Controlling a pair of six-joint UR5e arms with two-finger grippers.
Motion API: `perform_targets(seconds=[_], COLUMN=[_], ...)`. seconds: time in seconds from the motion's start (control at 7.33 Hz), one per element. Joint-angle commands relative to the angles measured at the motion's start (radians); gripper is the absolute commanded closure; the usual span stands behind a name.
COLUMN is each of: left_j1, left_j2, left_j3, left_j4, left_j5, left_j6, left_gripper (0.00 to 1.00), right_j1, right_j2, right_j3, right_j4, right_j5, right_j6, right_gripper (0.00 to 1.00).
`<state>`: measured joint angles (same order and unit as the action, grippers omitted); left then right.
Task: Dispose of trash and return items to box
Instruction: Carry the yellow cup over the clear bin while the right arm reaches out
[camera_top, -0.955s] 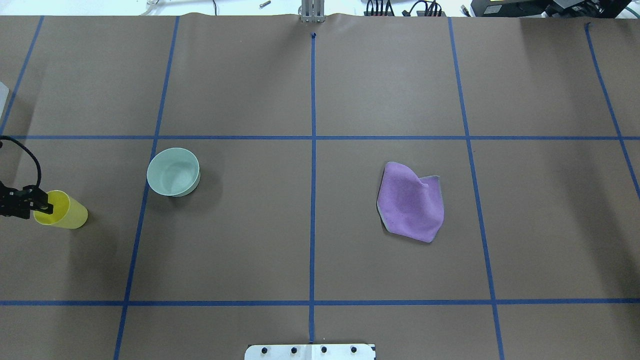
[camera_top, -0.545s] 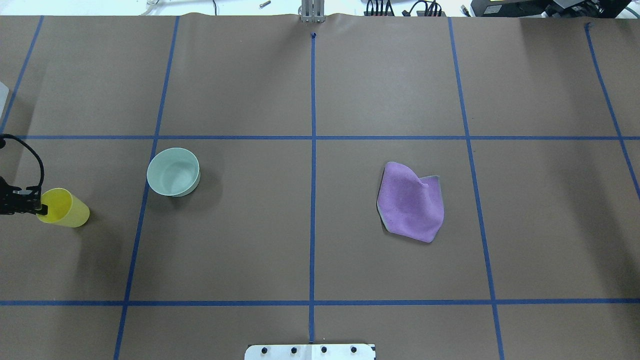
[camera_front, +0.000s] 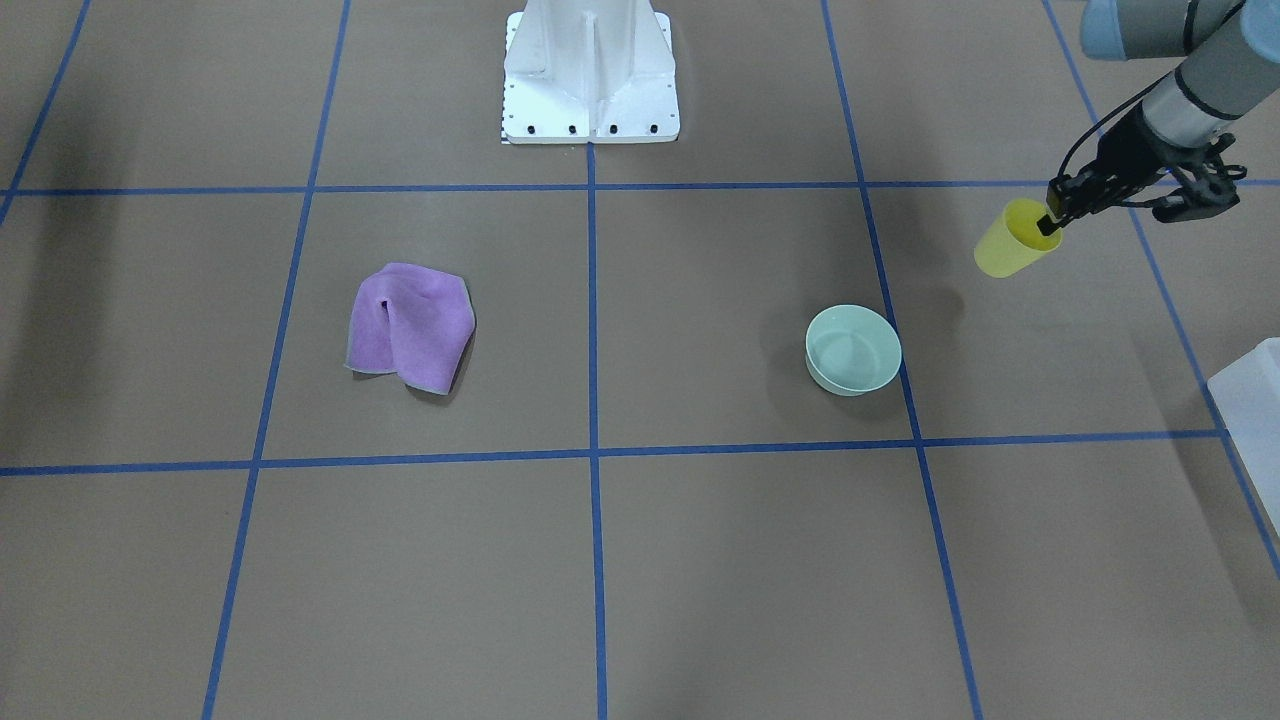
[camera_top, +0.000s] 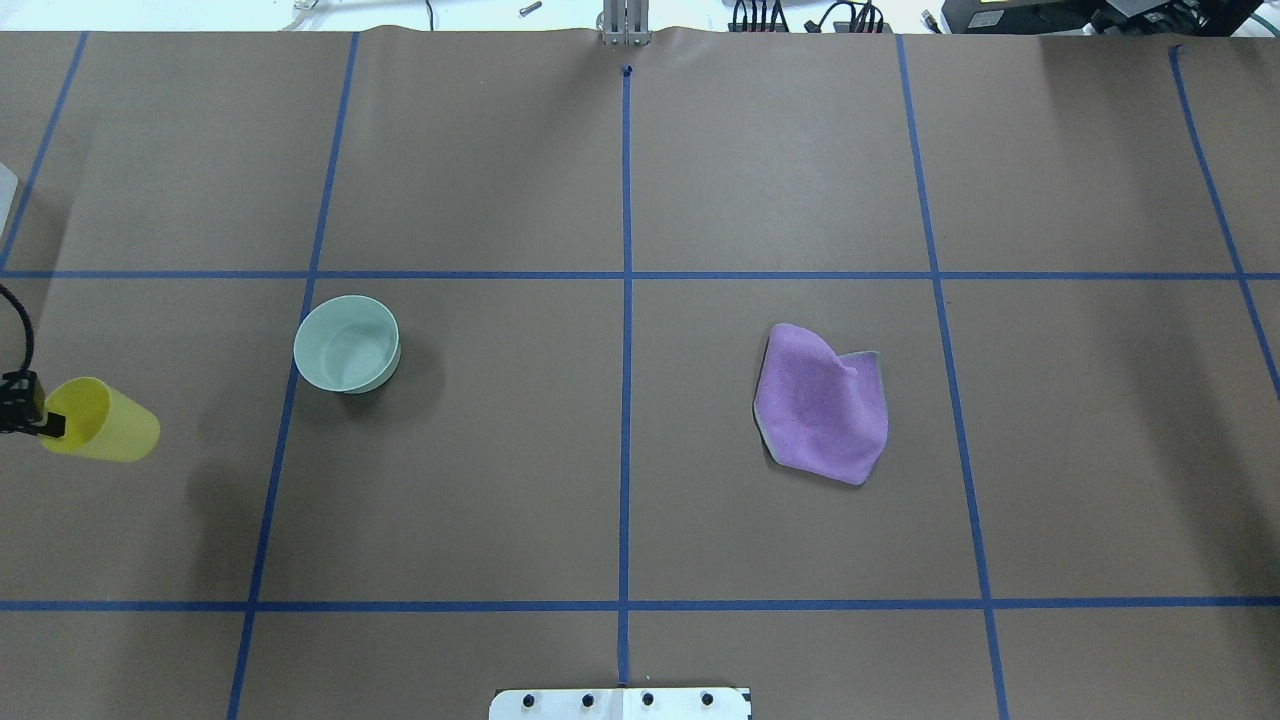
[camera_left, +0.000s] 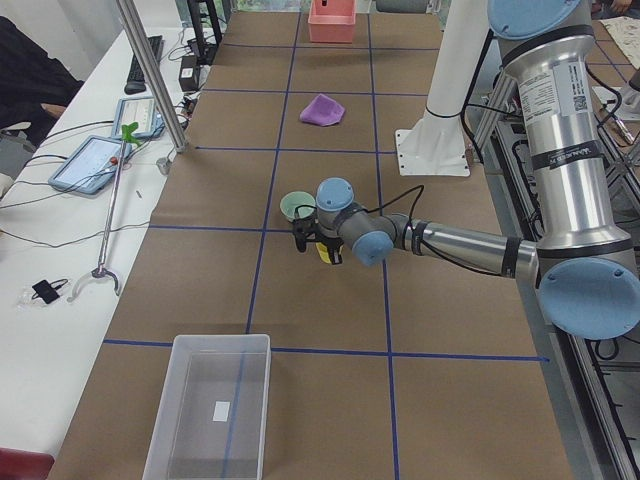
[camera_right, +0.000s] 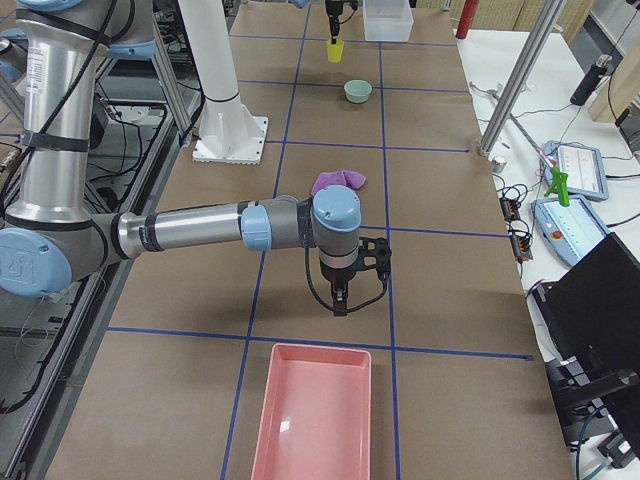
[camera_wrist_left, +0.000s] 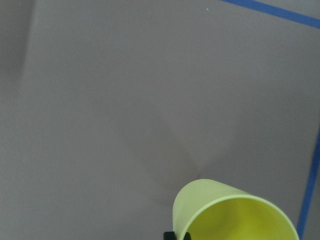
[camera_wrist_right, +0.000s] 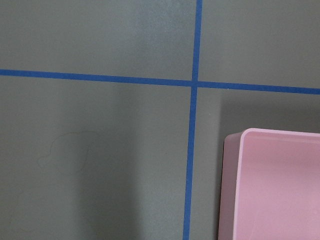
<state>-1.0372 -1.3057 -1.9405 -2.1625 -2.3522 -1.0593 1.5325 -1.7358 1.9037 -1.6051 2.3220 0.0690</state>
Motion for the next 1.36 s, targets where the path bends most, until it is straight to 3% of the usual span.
perform_targets(seconds=[0.0, 0.14, 0.41, 0.68, 0.95, 1.23], left_j1=[-0.202, -0.274, -0.456, -0.581, -0.647, -0.659], left_j2=[0.008, -0.003, -0.129, -0.3, -0.412, -0.458], left_j3=[0.036, 0.076, 0.095, 0.232, 0.456, 0.628], left_j4=[0.036, 0.105, 0.452, 0.678, 0.672, 0.615], left_j5=[-0.104, -0.111, -0.124, -0.114, -0.035, -0.033], left_j6=[0.233, 0.38, 0.729, 0.974, 1.12, 1.196], left_gripper=[1.0, 1.0, 1.0, 1.0, 1.0, 1.0], right_j1=[-0.002, -0.002, -0.052, -0.167, -0.315, -0.543], right_j2=[0.001, 0.004, 0.037, 0.116, 0.226, 0.341], right_j3=[0.0, 0.0, 0.006, 0.043, 0.075, 0.104], right_j4=[-0.002, 0.001, 0.001, 0.002, 0.002, 0.002], right_j5=[0.032, 0.057, 0.054, 0.05, 0.024, -0.126], right_j6=[0.002, 0.002, 0.021, 0.161, 0.437, 0.747], right_gripper=[0.0, 0.0, 0.0, 0.0, 0.0, 0.0])
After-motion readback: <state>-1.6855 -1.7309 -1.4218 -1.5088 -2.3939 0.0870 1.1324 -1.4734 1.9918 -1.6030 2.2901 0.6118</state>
